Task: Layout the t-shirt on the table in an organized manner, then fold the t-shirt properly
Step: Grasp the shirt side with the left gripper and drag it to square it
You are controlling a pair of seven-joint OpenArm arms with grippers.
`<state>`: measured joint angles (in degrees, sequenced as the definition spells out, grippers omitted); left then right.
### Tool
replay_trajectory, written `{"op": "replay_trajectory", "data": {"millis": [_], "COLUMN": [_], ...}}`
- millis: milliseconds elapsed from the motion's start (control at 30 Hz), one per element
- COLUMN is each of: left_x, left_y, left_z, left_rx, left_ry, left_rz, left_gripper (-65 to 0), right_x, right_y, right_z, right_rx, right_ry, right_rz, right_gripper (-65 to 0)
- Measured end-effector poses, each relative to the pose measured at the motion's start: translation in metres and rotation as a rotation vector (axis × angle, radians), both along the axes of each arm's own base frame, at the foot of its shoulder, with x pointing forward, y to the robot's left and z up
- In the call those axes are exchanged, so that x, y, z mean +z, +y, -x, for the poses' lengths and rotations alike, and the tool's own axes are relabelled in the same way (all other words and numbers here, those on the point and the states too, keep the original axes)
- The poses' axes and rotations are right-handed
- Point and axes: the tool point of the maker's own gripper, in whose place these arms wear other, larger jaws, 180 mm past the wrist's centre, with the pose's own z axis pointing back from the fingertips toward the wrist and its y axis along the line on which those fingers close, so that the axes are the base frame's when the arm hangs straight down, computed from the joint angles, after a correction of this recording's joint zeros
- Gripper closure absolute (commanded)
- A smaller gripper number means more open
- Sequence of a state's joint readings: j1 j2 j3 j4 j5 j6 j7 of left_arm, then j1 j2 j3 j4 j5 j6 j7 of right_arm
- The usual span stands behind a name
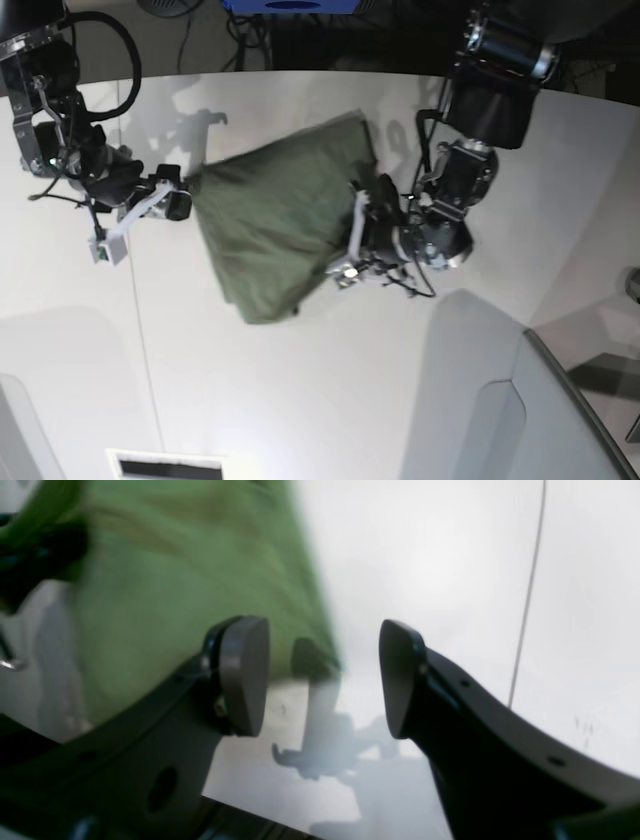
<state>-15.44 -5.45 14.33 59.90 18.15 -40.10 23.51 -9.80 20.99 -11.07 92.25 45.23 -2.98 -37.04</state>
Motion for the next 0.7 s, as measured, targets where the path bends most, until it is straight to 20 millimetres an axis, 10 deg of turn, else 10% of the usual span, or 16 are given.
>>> {"op": "replay_trajectory", "data": {"millis": [700], "left_x": [0.004], "left_y": [-0.078], "left_z": [-0.032], "left_rx": [-0.138], "left_ry": [-0.002], "left_rz": [0.167], "left_gripper": [0.0], "right_x": [0.0], "right_y": [0.0], "right_z": [0.0], "right_rx": [0.0], "right_ry": [-0.001], "right_rz": [-0.001], "right_gripper": [-32.9]}}
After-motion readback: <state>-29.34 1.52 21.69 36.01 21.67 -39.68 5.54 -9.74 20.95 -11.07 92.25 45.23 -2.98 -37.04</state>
